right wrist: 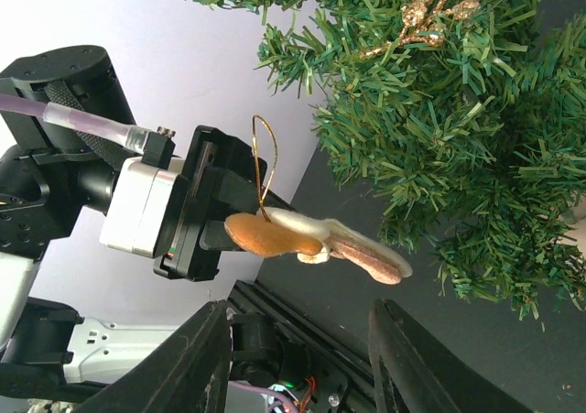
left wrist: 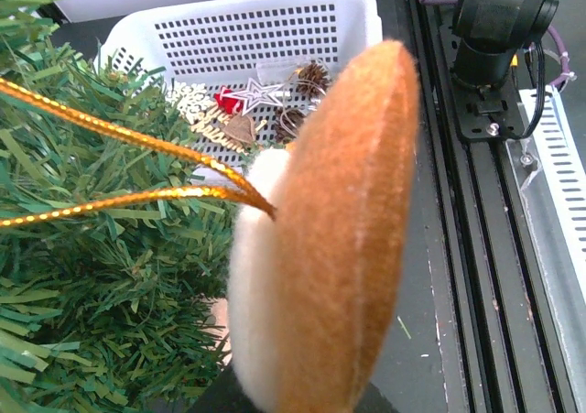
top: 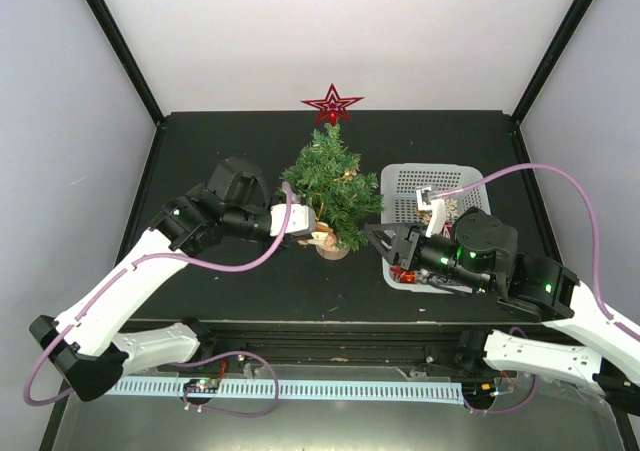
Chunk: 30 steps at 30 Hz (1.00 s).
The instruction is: Decorate the small christmas tree
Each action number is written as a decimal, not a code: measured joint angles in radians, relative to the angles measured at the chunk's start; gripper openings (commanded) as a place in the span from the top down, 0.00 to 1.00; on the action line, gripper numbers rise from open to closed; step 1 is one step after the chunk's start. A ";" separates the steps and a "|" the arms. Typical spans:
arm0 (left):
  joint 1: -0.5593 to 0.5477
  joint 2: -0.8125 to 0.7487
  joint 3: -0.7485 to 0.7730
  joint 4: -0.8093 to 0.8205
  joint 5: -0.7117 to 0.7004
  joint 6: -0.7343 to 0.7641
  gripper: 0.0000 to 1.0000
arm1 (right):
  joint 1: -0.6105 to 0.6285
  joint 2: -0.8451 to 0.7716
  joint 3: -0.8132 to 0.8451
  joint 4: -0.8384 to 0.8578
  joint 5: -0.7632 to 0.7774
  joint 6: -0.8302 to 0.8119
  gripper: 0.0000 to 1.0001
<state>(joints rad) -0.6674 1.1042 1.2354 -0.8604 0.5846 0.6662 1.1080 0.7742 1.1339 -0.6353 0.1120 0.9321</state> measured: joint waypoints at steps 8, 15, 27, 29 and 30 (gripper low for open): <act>0.001 0.009 0.090 -0.064 0.033 0.016 0.98 | 0.000 -0.011 -0.008 0.001 0.006 -0.012 0.57; 0.001 0.038 0.190 -0.085 0.076 0.016 0.98 | 0.000 -0.023 -0.021 0.000 0.018 -0.015 0.57; 0.001 0.208 0.353 -0.123 0.121 0.034 0.98 | 0.000 -0.027 -0.025 0.000 0.029 -0.018 0.58; 0.001 0.225 0.367 -0.124 0.124 0.036 0.99 | 0.000 -0.030 -0.029 -0.001 0.033 -0.018 0.58; 0.001 0.228 0.369 -0.124 0.124 0.037 0.98 | 0.000 -0.031 -0.029 -0.001 0.035 -0.018 0.58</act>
<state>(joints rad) -0.6666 1.3319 1.6043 -0.9844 0.7082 0.7033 1.1080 0.7437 1.1046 -0.6365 0.1471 0.9138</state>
